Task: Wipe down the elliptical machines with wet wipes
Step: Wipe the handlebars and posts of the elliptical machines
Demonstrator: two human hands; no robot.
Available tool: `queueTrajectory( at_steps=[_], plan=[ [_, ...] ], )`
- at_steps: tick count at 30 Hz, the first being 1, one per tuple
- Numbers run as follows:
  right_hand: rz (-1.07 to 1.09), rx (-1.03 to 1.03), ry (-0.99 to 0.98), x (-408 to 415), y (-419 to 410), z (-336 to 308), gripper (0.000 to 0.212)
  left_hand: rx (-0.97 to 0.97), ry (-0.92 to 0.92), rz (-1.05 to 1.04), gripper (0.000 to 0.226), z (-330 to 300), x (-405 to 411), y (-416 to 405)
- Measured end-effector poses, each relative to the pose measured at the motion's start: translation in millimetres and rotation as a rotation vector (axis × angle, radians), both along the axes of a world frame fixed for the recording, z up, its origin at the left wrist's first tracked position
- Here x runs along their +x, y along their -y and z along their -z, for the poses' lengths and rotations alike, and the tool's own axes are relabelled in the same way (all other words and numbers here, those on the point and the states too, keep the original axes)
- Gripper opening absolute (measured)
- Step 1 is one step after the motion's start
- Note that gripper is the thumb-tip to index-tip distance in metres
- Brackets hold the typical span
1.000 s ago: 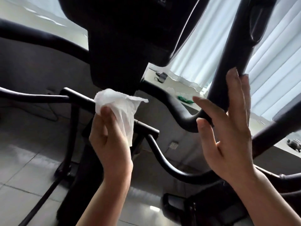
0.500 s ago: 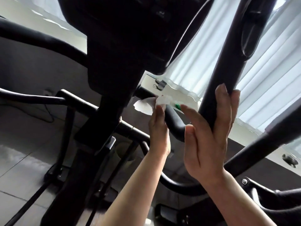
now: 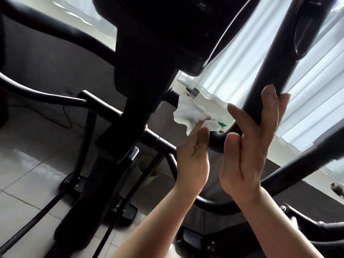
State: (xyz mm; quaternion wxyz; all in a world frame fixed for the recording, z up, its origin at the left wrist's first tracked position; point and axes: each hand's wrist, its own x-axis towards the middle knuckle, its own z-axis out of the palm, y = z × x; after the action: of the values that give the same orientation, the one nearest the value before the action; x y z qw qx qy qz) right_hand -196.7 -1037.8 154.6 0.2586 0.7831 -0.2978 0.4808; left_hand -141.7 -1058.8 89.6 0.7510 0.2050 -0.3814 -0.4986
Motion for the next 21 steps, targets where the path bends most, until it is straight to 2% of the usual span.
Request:
queueTrajectory(
  at_steps=[4, 8, 10, 16, 18, 21],
  plan=[
    [-0.044, 0.058, -0.002, -1.6, -4.3, -1.9, 0.039, -0.027, -0.054, -0.013, 0.04, -2.2, -1.5, -19.3],
    [-0.085, 0.195, 0.012, -1.5, -16.1, -5.9, 0.045, 0.031, -0.212, 0.079, 0.039, -7.9, 1.6, -40.0],
    [-0.099, 0.255, -0.004, -2.4, -21.7, -8.7, 0.047, 0.042, -0.235, 0.113, 0.036, -8.7, 4.5, -47.9],
    [-0.057, 0.303, -0.012, -14.8, -51.5, -13.1, 0.042, 0.039, -0.069, 0.078, 0.033, -1.1, 31.1, -71.9],
    [-0.042, 0.28, 0.015, -19.1, -61.9, 1.2, 0.041, 0.089, -0.034, 0.091, 0.038, -0.9, 46.3, -82.8],
    [-0.043, 0.336, 0.085, -25.1, -70.8, 34.2, 0.048, 0.11, 0.124, 0.122, 0.038, -1.8, 63.1, -101.9]
  ],
)
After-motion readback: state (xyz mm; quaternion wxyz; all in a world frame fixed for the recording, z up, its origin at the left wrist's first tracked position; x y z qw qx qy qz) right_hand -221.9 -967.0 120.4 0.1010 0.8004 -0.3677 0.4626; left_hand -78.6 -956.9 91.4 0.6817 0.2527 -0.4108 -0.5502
